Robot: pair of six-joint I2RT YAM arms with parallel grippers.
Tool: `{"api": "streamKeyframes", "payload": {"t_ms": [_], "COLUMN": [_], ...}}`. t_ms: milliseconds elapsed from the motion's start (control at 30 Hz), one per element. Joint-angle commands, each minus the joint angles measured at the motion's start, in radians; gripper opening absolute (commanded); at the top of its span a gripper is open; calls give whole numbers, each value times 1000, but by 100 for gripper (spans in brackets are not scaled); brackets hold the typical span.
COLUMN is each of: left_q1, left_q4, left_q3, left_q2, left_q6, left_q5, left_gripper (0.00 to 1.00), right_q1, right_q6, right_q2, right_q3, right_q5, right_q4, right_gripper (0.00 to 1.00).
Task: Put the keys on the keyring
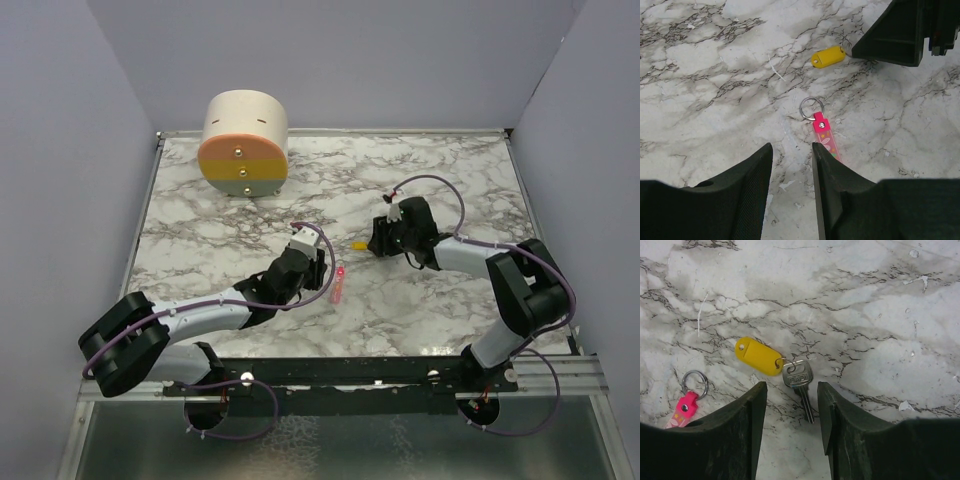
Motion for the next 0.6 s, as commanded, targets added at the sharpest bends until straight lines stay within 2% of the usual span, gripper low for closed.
{"api": "streamKeyframes", "payload": {"t_ms": [0, 567], "left_q1": [-6, -6], "left_q4": [25, 25], "left_q3": [-11, -16], "left_q2": [-13, -9], "left_q6": [6, 10], "left_q5": [-36, -46], "left_gripper": [40, 40], "right_q1": [3, 3], "right_q6": [-33, -68], "right_q2": [28, 95], "right_q3": [37, 73], "right_q5": [-23, -91], "right_q4": [67, 113], "right_gripper": [45, 37]}}
